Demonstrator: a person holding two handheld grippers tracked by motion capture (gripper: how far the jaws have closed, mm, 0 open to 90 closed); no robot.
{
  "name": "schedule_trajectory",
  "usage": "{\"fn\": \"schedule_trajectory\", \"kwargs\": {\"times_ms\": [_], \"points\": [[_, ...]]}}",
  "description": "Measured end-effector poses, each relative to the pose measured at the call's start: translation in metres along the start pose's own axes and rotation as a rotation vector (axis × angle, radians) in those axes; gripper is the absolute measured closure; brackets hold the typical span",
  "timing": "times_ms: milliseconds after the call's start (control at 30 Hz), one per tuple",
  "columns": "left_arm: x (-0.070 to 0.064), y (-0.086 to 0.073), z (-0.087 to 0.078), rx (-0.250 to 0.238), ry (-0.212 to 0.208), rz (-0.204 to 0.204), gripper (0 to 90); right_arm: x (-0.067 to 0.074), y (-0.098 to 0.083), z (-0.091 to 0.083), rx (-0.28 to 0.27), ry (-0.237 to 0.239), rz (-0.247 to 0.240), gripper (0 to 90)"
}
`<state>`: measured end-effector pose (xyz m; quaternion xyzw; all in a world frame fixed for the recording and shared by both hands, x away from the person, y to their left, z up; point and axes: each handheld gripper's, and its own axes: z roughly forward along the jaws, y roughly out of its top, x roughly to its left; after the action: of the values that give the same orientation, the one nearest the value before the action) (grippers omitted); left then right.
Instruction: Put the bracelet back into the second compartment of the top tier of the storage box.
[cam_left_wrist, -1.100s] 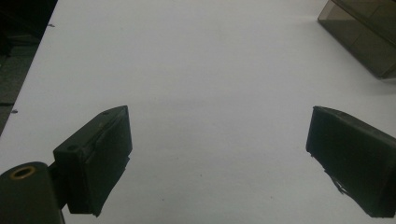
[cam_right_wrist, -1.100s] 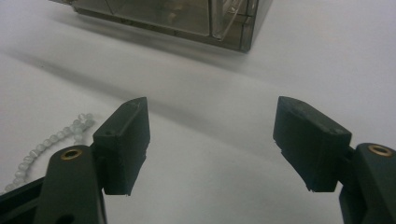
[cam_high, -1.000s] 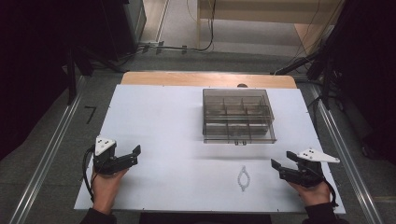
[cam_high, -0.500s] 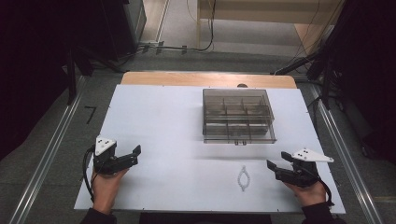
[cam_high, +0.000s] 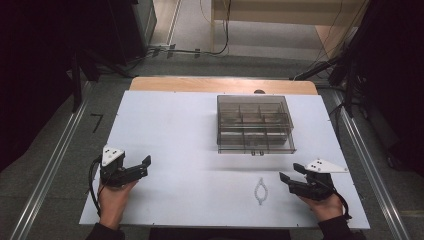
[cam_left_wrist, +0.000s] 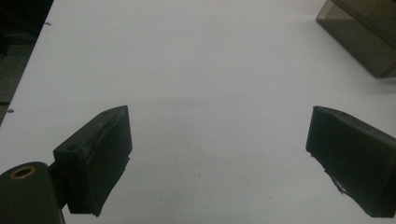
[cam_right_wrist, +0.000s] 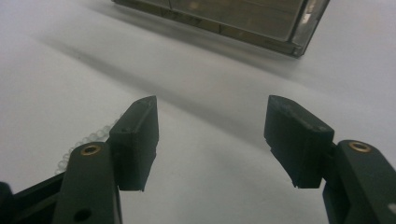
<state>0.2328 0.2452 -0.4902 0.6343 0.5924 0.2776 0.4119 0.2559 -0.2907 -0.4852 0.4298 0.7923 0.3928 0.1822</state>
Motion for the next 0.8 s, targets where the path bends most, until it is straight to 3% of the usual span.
{"fn": "schedule_trajectory", "kwargs": {"times_ms": [800], "points": [[0.0,0.0,0.001,0.006,-0.003,0.001,7.5,0.021,0.006,0.021,0.05,0.059,-0.066,42.8]]}}
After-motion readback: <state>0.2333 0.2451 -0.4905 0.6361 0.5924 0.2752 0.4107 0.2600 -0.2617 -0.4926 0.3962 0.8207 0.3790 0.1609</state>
